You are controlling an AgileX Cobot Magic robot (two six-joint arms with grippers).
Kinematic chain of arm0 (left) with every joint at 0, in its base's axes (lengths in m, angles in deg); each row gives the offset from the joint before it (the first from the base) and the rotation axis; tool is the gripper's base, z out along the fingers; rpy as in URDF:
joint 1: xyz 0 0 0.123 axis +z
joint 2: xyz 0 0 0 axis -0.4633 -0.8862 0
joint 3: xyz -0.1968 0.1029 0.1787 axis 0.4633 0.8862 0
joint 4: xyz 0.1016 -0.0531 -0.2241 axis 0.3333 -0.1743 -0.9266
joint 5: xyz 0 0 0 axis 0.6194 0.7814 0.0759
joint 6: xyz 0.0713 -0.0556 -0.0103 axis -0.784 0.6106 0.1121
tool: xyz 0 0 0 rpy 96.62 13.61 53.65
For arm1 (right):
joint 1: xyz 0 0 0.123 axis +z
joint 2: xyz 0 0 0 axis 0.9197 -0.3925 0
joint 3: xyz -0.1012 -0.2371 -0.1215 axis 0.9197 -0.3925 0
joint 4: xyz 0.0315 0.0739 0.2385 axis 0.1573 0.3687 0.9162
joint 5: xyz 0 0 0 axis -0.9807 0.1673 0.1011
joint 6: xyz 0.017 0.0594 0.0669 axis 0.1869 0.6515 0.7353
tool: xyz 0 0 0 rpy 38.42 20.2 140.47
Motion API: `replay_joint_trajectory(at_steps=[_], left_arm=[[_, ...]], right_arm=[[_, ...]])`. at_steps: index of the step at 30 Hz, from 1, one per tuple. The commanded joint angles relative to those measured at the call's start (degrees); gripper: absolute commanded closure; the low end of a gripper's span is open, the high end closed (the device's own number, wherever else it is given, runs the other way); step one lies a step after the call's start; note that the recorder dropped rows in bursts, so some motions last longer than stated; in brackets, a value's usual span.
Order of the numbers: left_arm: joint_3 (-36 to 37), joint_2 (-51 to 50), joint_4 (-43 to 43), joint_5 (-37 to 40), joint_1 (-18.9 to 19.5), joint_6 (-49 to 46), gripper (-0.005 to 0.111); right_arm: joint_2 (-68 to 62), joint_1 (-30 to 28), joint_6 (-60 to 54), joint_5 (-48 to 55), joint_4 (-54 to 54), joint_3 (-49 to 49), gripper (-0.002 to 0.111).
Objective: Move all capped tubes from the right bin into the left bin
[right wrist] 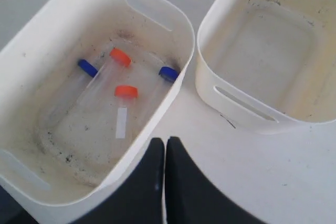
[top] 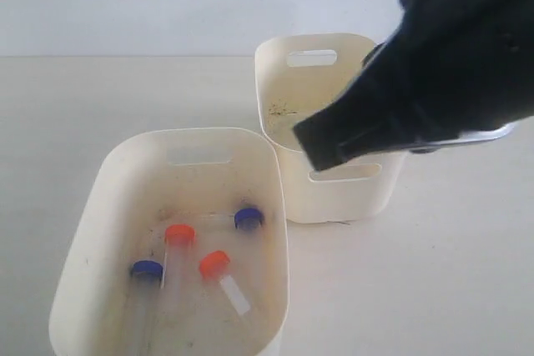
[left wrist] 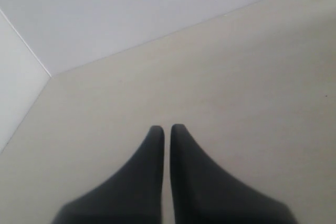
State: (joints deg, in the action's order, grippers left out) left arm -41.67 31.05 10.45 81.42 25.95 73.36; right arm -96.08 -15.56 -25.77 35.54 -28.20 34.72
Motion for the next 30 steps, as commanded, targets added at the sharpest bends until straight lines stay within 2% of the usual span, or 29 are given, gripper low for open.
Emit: replay_joint_trajectory(at_steps=[1,10,13,17,21,23,27,30], left_arm=[[-0.2,0.0,-0.2,-0.2,-0.2,0.5,0.102],[-0.2,0.0,-0.2,-0.2,-0.2,0.5,0.102],[-0.2,0.0,-0.2,-0.2,-0.2,0.5,0.102],[-0.2,0.0,-0.2,-0.2,-0.2,0.5,0.102],[-0.2,0.0,-0.2,-0.2,-0.2,0.5,0.102],[-0.2,0.0,-0.2,-0.2,-0.2,0.5,0.102],[-0.2,0.0,-0.2,-0.2,-0.2,0.5,0.102],[-0.2,0.0,-0.2,-0.2,-0.2,0.5,0.102]], right_arm=[[6.1,0.0,0.6,0.0,-1.0,-0.5,0.109],[14.1,-0.1,0.4,-0.7,-1.7,-0.5,0.109],[16.6,-3.5,0.3,-3.3,-2.0,-0.5,0.109],[20.6,-14.4,-4.9,-18.4,-1.9,-6.4,0.109],[26.7,-26.0,-6.1,-39.0,-1.5,-19.7,0.109],[30.0,-31.2,-6.0,-45.6,0.4,-26.6,0.109],[37.5,-41.1,-5.8,-49.9,5.7,-39.8,0.109],[43.9,-46.3,-5.8,-49.9,6.9,-47.0,0.109]])
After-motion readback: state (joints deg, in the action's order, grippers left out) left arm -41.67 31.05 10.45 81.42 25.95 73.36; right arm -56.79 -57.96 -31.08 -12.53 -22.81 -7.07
